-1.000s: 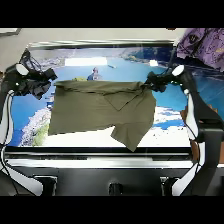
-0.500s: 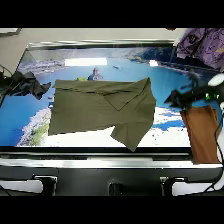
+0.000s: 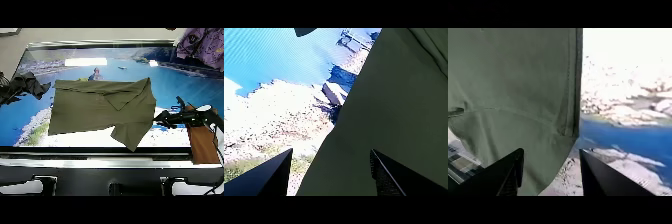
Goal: Fold the clothes and pants, and hang the long-sleeved shirts on hangers.
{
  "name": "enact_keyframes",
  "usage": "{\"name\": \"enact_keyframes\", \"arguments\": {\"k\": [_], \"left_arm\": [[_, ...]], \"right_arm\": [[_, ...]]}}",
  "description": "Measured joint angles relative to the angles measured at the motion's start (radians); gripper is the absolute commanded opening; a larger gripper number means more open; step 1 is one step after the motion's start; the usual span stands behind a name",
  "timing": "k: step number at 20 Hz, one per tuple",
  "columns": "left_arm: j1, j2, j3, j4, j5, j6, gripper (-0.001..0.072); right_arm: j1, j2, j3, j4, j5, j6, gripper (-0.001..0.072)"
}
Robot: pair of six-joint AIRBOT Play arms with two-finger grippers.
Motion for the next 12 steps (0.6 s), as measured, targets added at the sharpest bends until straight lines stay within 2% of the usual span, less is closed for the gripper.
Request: {"name": "enact_keyframes", "arguments": {"k": [7, 8, 10, 12], "left_arm": [[0.001, 0.003, -0.005, 0.0, -0.004, -0.003, 0.0548], [0.001, 0.002, -0.006, 0.0, -0.011, -0.013, 0.0548], [0.003, 0.002, -0.016, 0.0, -0.028, -0.021, 0.0548], [0.011, 0.012, -0.052, -0.003, -0.054, 0.001, 0.0549]], "right_arm": [[-0.002, -0.088, -0.019, 0.101, -0.011, -0.098, 0.0415], [-0.001, -0.1, -0.019, 0.116, -0.011, -0.108, 0.0393], [0.006, -0.114, -0.02, 0.13, -0.018, -0.126, 0.0272], [0.029, -0.123, -0.021, 0.128, -0.035, -0.141, 0.0035]]}}
